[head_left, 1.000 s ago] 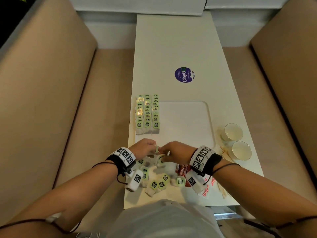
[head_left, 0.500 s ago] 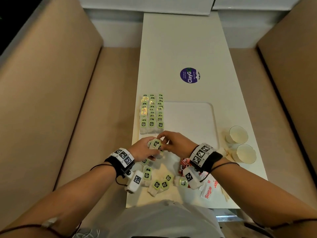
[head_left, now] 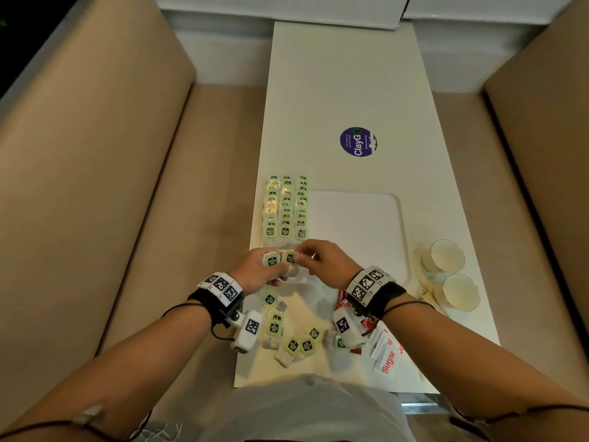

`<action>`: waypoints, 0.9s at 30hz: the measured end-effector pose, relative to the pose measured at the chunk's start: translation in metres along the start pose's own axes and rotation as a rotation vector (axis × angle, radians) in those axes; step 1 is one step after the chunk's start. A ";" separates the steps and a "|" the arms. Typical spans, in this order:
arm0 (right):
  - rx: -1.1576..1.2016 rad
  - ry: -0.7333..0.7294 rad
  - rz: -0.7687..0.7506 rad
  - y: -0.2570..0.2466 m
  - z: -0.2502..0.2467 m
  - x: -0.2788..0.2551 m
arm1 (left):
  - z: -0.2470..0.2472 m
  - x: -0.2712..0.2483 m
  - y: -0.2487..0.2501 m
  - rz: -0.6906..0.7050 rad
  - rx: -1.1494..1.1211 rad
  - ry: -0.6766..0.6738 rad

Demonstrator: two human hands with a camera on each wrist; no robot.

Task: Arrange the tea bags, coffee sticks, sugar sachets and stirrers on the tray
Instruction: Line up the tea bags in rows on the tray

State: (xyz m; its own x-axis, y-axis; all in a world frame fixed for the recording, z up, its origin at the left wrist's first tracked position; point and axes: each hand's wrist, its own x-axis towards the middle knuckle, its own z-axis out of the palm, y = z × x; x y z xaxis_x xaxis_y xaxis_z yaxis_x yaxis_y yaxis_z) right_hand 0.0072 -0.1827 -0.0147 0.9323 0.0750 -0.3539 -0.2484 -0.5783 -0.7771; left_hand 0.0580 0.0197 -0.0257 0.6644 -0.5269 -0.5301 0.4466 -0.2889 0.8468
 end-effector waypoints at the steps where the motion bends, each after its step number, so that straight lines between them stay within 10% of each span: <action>1: 0.002 -0.014 0.000 0.001 0.002 0.001 | -0.001 0.000 0.000 0.001 -0.005 0.001; 27: -0.041 -0.120 0.152 0.000 0.039 0.035 | -0.030 0.012 -0.018 -0.099 -0.165 0.283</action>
State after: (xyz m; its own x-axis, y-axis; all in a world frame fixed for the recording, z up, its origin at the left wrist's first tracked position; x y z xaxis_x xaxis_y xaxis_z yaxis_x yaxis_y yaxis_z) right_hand 0.0295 -0.1481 -0.0473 0.8460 0.0795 -0.5272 -0.3709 -0.6226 -0.6891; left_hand 0.0762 0.0423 -0.0486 0.7426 -0.2536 -0.6199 0.5926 -0.1825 0.7846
